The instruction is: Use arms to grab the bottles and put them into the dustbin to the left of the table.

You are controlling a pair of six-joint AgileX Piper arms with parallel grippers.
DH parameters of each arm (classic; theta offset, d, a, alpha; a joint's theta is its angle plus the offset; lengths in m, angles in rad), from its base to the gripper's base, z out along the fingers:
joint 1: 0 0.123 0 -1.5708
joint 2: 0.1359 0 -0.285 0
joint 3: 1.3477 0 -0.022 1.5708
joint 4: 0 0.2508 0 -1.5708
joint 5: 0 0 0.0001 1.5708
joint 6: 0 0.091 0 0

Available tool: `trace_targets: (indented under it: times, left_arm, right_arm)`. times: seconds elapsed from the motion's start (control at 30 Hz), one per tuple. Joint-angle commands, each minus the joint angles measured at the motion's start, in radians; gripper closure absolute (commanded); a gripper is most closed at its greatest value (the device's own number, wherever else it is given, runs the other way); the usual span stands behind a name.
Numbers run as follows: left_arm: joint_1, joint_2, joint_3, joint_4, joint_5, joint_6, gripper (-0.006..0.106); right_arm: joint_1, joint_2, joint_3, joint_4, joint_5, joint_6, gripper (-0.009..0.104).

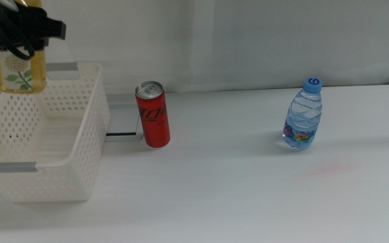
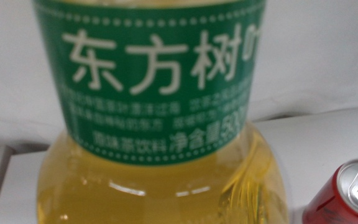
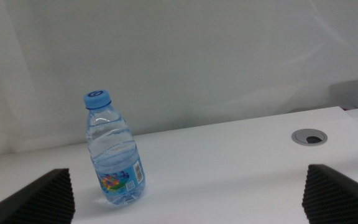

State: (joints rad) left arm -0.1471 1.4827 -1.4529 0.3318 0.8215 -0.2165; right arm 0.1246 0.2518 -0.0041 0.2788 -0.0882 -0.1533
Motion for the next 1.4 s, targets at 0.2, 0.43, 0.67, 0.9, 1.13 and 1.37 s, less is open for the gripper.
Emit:
trace_targets:
  times: [0.2,0.43,0.67,0.9,1.13,1.37]
  left_arm:
    - [0.104,0.038,-0.020,-0.052,-0.051,-0.023,0.103]
    - [0.172,0.140,-0.020,-0.270,-0.049,0.127,0.103]
    - [0.174,0.259,-0.020,-0.268,-0.049,0.122,0.103]
    - [0.174,0.346,-0.020,-0.268,-0.061,0.119,0.103]
    - [0.174,0.398,-0.020,-0.268,-0.071,0.111,0.103]
    - [0.174,0.410,-0.020,-0.268,-0.075,0.092,0.103]
  right_arm:
    - [-0.005,-0.005,0.034,-0.007,-0.011,-0.004,-0.008]
    - [-0.005,-0.005,0.034,-0.007,-0.015,-0.004,-0.008]
    - [-0.005,-0.005,0.034,-0.007,-0.015,-0.004,-0.008]
    - [-0.005,-0.005,0.034,-0.007,-0.015,-0.004,-0.008]
    - [-0.005,-0.005,0.034,-0.007,-0.015,-0.004,-0.008]
    - [-0.005,-0.005,0.034,-0.007,-0.015,-0.004,-0.008]
